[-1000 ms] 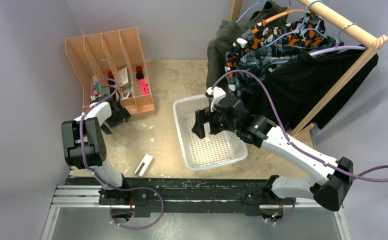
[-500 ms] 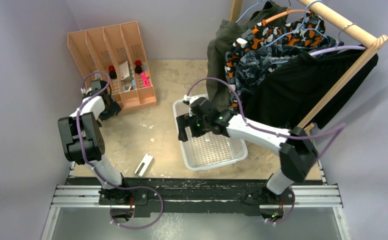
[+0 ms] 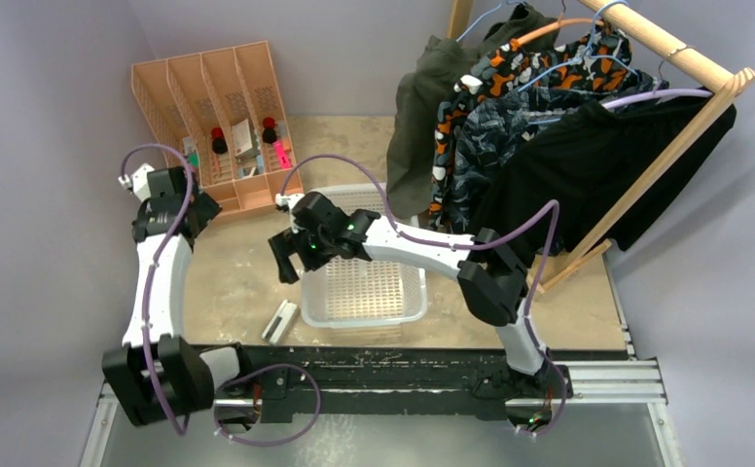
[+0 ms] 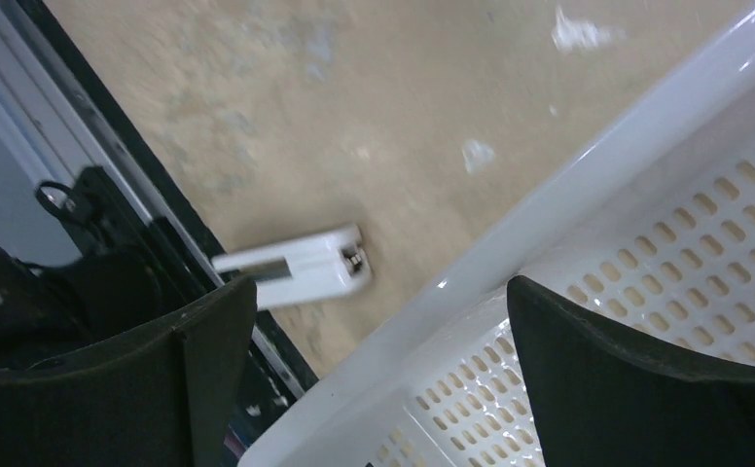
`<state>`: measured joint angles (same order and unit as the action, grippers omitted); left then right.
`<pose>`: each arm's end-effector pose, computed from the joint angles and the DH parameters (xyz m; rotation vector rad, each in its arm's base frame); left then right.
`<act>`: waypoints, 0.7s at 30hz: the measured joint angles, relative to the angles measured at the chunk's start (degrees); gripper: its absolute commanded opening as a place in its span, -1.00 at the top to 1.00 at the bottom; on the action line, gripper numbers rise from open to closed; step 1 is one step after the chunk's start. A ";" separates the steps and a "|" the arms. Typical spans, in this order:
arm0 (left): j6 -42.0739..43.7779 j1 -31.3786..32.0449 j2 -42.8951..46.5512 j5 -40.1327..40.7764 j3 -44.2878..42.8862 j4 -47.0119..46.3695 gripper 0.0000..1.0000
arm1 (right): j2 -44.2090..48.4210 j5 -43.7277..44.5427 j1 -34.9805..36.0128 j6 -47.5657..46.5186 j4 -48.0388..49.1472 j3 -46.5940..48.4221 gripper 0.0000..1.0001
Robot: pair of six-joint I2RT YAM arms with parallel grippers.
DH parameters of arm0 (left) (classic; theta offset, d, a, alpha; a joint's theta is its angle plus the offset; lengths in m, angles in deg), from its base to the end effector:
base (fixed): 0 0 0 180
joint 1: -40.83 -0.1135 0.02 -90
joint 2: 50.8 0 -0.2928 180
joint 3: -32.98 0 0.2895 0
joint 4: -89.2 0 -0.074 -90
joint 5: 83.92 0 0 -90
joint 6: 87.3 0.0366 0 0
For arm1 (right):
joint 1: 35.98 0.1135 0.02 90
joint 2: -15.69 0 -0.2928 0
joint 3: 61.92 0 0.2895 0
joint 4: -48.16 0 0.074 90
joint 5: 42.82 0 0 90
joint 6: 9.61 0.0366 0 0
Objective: Remove the shorts from the hanger
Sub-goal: Move the basket to the center of the board.
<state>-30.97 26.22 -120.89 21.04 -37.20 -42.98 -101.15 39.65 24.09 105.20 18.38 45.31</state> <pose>0.2718 0.0806 0.3083 -1.0789 2.1133 0.1552 0.2567 0.4555 0.2564 -0.8064 2.2885 0.8916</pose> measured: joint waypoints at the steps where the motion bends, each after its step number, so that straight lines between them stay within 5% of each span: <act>1: -0.87 0.00 2.16 1.70 0.24 0.66 -0.83 | -1.29 -0.17 0.20 -0.39 -0.13 2.14 -0.99; 12: -6.12 0.00 13.09 10.58 2.45 6.78 -0.85 | -6.51 3.04 2.25 -4.55 -5.70 15.32 -0.99; 21: -2.73 0.74 12.59 -6.58 -1.11 6.71 -0.80 | 27.30 26.10 -0.66 -0.59 -9.84 -7.41 -0.99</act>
<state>-33.70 26.96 -108.30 14.47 -38.32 -36.27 -73.85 65.75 23.44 104.61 8.54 37.90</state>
